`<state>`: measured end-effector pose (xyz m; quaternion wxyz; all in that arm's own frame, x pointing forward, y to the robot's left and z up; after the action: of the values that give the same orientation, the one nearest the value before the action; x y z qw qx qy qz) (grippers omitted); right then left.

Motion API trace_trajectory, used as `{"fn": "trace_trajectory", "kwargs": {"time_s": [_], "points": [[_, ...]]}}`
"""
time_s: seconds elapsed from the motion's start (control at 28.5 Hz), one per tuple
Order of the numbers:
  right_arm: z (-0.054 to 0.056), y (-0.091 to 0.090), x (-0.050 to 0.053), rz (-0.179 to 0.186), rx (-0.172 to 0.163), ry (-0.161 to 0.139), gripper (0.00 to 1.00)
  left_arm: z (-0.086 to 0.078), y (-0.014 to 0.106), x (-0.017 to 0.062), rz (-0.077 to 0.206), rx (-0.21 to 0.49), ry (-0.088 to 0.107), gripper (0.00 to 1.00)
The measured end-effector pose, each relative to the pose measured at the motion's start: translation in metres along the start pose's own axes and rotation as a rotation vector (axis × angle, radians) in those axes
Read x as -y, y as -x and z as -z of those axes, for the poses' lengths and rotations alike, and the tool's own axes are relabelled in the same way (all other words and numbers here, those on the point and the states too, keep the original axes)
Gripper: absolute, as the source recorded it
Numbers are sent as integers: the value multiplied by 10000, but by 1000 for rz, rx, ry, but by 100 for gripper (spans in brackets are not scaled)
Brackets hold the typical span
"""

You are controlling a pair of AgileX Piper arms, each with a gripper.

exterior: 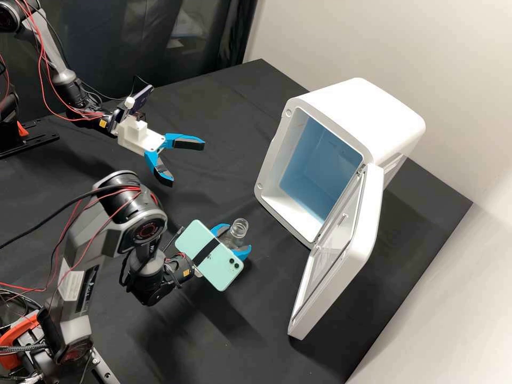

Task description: Take the flask out of the incubator

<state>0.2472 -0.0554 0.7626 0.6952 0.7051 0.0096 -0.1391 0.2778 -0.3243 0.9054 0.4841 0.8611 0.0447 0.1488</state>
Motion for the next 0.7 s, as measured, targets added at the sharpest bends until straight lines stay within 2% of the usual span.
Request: {"fn": "trace_trajectory", "kwargs": {"time_s": [0.18, 0.35, 0.39, 0.7], "points": [[-50, -163, 48, -21, -28, -7, 0, -9, 9, -27, -8, 2, -2, 100], [-78, -231, 63, -17, -25, -8, 0, -22, 31, -49, -22, 7, -3, 100], [-77, -234, 61, -18, -26, -8, 100, -22, 31, -49, -22, 7, -3, 100], [-89, -234, 63, -14, -15, -9, 100, -23, 31, -51, -23, 7, -3, 100]]}}
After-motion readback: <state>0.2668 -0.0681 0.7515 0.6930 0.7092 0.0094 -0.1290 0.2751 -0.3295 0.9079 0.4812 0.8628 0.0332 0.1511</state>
